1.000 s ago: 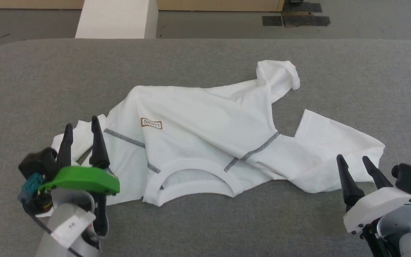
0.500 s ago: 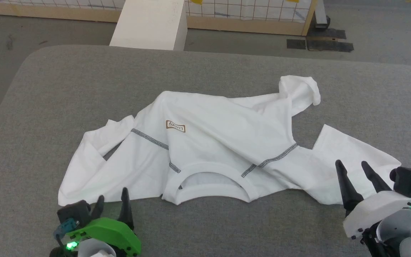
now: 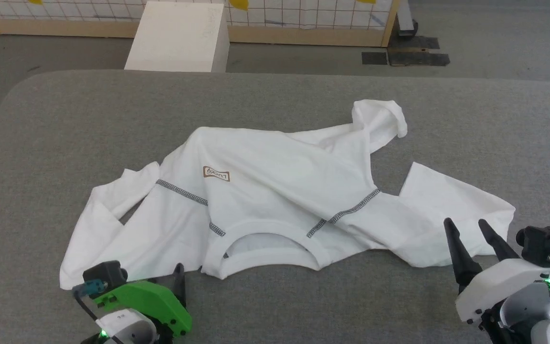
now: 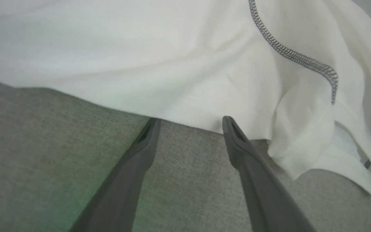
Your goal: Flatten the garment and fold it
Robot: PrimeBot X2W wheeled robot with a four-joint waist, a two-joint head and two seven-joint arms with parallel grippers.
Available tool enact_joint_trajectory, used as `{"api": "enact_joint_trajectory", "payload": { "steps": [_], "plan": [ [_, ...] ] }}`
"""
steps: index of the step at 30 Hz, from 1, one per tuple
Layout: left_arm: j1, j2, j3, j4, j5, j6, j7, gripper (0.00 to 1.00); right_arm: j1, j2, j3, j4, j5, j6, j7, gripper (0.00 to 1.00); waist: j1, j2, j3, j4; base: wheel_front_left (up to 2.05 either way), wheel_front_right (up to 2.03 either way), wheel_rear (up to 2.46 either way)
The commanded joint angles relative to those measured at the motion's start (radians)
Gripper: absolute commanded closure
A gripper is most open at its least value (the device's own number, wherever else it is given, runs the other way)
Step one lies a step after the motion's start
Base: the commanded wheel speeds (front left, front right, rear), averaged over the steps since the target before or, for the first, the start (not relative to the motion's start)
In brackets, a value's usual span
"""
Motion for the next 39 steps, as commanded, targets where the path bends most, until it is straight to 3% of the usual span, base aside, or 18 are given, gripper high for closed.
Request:
{"api": "enact_joint_trajectory", "payload": {
  "steps": [1, 7, 8, 9, 10, 15, 26, 32, 39],
  "plan": [
    [-0.016, -0.005, -0.001, 0.014, -0.008, 0.000, 0.010, 0.00, 0.009, 0.000, 0.001, -0.004, 0.004, -0.001, -0.001, 0.00, 0.0000, 0.0000, 0.010, -0.017, 0.00, 0.00, 0.00],
    [-0.037, 0.001, -0.008, 0.043, -0.009, 0.005, 0.030, 0.04, 0.001, 0.000, 0.000, -0.001, 0.008, -0.001, -0.008, 0.00, 0.0000, 0.0000, 0.029, -0.039, 0.00, 0.00, 0.00],
    [-0.041, 0.005, -0.013, 0.046, -0.003, 0.004, 0.028, 0.60, 0.000, 0.000, -0.001, 0.000, 0.008, -0.001, -0.009, 0.00, 0.0000, 0.0000, 0.031, -0.041, 0.00, 0.00, 0.00],
    [-0.044, 0.007, -0.016, 0.048, 0.000, 0.001, 0.026, 0.85, 0.000, 0.000, -0.001, 0.000, 0.008, -0.001, -0.010, 0.00, 0.0000, 0.0000, 0.033, -0.042, 0.00, 0.00, 0.00],
    [-0.045, 0.010, -0.023, 0.051, 0.005, -0.002, 0.025, 1.00, -0.001, 0.000, -0.002, 0.000, 0.009, -0.001, -0.010, 0.00, 0.0000, 0.0000, 0.034, -0.043, 0.00, 0.00, 0.00],
    [-0.034, 0.020, -0.016, 0.034, 0.018, 0.002, -0.018, 1.00, -0.001, 0.000, -0.009, 0.004, 0.011, -0.001, -0.011, 0.00, 0.0000, 0.0000, 0.031, -0.038, 0.00, 0.00, 0.00],
    [0.024, 0.098, 0.138, -0.081, 0.042, 0.078, -0.223, 1.00, 0.019, 0.000, -0.005, 0.014, 0.018, -0.001, 0.027, 0.00, 0.0000, 0.0000, 0.013, 0.009, 0.00, 0.00, 0.00],
    [0.045, 0.123, 0.178, -0.104, 0.072, 0.118, -0.299, 1.00, 0.064, 0.000, 0.105, -0.007, 0.026, -0.001, 0.137, 0.00, 0.0000, 0.0000, 0.012, 0.024, 0.00, 0.00, 0.00],
    [0.042, 0.115, 0.159, -0.105, 0.066, 0.112, -0.289, 1.00, 0.073, 0.000, 0.214, -0.013, 0.031, -0.001, 0.186, 0.00, 0.0000, 0.0000, 0.037, 0.031, 0.00, 0.00, 0.00]
  ]
}}
